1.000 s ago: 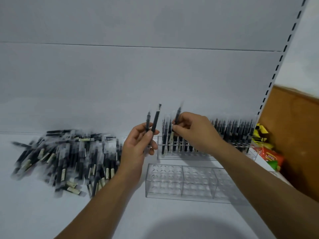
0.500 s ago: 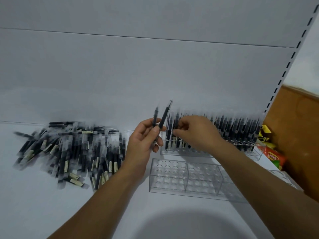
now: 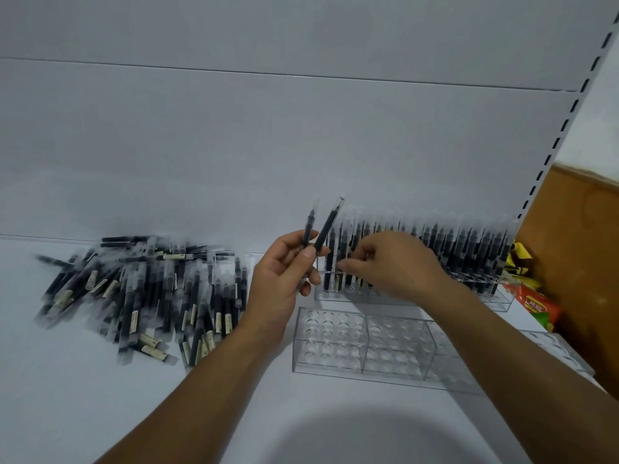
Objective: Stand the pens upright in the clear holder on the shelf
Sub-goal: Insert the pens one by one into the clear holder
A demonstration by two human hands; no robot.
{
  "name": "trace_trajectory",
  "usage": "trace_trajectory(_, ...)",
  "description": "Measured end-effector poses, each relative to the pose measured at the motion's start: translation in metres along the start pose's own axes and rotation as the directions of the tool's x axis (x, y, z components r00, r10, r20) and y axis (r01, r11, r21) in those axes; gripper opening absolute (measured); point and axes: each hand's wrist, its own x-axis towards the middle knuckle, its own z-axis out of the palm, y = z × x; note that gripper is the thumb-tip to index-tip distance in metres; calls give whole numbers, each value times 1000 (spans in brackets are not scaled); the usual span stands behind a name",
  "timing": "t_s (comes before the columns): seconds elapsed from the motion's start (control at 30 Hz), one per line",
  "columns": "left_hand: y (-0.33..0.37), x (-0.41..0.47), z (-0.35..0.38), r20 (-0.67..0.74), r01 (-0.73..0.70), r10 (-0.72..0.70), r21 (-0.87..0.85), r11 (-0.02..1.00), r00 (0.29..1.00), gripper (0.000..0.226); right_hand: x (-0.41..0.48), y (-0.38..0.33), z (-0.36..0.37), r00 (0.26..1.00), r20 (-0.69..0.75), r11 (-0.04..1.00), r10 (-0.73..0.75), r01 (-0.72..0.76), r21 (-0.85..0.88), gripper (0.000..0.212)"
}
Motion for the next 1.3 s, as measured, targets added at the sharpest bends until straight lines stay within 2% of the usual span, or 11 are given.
trace_trajectory(0.13, -1, -1, 1, 4, -12, 12, 28, 1000, 1000, 22, -13, -3, -8, 1000, -23, 873, -4, 15, 487, 21)
trace_trajectory(0.2, -1, -2, 1, 0, -13, 13, 32, 999, 1000, 21, -15, -5, -5, 989, -147, 823, 18, 69, 564, 19)
trace_trajectory(0.27, 0, -2, 1, -9, -19, 19, 30, 999, 1000, 20, -17, -5, -2, 937, -347, 866, -39, 205, 457, 12)
trace_trajectory(0.33, 0, -1, 1, -13, -36, 36, 40, 999, 999, 19, -20, -7, -3, 856, -463, 913, -232, 355, 199, 13)
trace_trajectory(0.43, 0, -3, 2, -3, -53, 53, 63, 997, 999, 19, -17, -6, 3, 810, -387, 896, -440, 422, -137, 33)
trace_trajectory(0.53, 0, -8, 5, 22, -43, 42, 76, 996, 999, 23, -14, -5, 2, 801, -384, 888, -460, 399, -230, 20)
trace_trajectory(0.63, 2, -7, 4, 0, -21, 21, 63, 998, 1000, 45, -11, 1, -11, 847, -383, 928, -369, 311, -207, 15)
trace_trajectory(0.73, 2, -1, 0, -50, 13, -14, -21, 1000, 999, 57, -8, 11, -20, 894, -417, 971, -163, 221, 95, 18)
trace_trajectory(0.87, 1, -2, 1, -52, 38, -40, -35, 999, 998, 60, -4, 17, -14, 942, -334, 897, 28, 124, 424, 17)
trace_trajectory(1.07, 3, -3, 3, -57, 50, -52, -39, 998, 997, 62, 1, 18, 1, 977, -212, 876, 39, 69, 478, 15)
trace_trajectory(1.3, 2, -3, 3, -46, 63, -63, -4, 998, 997, 67, 7, 14, 0, 983, -186, 951, 4, 53, 303, 17)
